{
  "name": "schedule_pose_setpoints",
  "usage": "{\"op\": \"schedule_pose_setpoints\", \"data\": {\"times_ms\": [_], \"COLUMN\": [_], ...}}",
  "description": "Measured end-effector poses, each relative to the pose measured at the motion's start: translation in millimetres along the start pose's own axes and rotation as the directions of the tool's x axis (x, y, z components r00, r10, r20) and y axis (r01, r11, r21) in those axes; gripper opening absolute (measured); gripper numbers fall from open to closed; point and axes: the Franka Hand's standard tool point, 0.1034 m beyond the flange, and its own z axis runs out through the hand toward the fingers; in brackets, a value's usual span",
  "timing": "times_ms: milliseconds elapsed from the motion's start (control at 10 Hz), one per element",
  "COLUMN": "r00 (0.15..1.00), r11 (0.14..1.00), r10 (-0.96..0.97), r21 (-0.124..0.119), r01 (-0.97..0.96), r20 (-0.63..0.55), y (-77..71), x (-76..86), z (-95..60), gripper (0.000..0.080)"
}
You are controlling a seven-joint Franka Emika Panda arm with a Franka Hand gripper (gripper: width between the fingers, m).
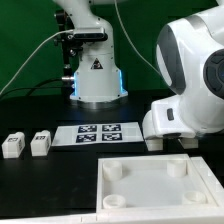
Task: Assemble one leg
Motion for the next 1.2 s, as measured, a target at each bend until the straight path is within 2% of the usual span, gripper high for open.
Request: {"op": "schedule_pose_setpoints", "data": {"times_ms": [200,300,500,600,700,800,1000,1100,1200], "r00": [1.0,1.0,0.999,0.993,0.972,0.955,0.86,0.801,0.769], "r11": [1.0,1.0,0.999,0.999,0.998,0.996,0.996,0.995,0.995], "r10": [0.0,-0.015,-0.032,-0.043,-0.067,-0.09,-0.091,-0.095,-0.098], "r21": [0.0,-0.001,0.001,0.001,-0.02,-0.044,-0.043,-0.046,-0.05], "r01": [0.0,0.015,0.032,0.044,0.064,0.08,0.08,0.084,0.086], "r20": [-0.001,-0.008,-0.008,-0.107,-0.223,-0.283,-0.502,-0.591,-0.632], "y": [0.2,3.0,8.0,7.9,11.2,13.8,15.0,15.0,15.4], "x": [0.2,-1.2,-12.2,-6.5,-13.7,-26.3,-31.5,-30.0,-30.1], "z": [-0.4,-9.5,-38.0,-55.4,-76.7,-89.9,-118.0,-114.2,-109.1], "gripper": [0.0291,0.0291,0.0292,0.0292,0.0292,0.0292,0.0292,0.0292,0.0292]}}
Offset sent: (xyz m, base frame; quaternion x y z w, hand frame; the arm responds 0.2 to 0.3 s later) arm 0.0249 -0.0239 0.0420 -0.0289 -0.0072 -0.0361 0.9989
